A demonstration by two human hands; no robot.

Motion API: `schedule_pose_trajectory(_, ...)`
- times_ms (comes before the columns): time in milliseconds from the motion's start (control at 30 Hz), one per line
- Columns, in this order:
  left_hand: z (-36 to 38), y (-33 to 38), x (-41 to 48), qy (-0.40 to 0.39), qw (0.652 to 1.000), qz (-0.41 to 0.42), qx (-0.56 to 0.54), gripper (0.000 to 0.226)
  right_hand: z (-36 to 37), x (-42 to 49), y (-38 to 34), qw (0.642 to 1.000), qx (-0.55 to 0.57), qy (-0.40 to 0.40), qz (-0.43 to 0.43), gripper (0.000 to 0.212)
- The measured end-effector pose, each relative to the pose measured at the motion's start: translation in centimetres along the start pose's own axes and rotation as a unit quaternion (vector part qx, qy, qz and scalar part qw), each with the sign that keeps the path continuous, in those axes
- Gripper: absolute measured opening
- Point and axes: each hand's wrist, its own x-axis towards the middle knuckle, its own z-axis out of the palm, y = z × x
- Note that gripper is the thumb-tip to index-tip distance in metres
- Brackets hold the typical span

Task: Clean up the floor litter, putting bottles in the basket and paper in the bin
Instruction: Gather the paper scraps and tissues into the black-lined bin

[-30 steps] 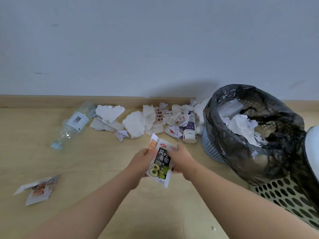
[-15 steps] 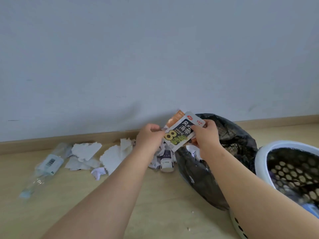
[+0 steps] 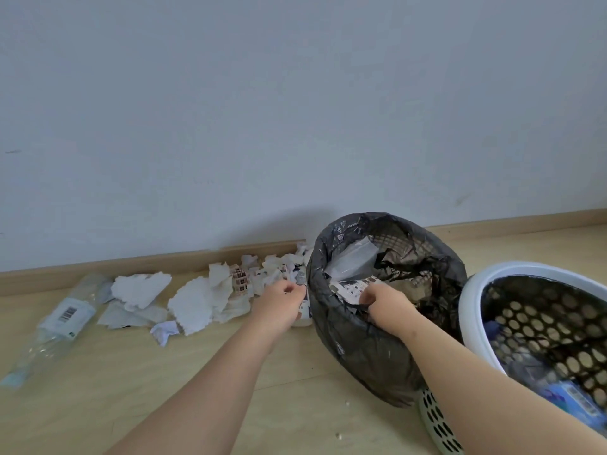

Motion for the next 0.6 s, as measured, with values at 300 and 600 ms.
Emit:
schedule_pose_trajectory(300,-1.3,-1.0,0.3,0.002,1.0,0.004,0.016,0.013,-0.5,-0.6,-2.9,0.985,-0.009,0.17,-0.033,0.03)
schedule_pose_trajectory(600,-4.7,-4.9,2.9,0.055,0.997,-0.043,-0.037,0.023,4.5,0.8,-12.6,0.962,0.247,0.02,-0.114,0.028)
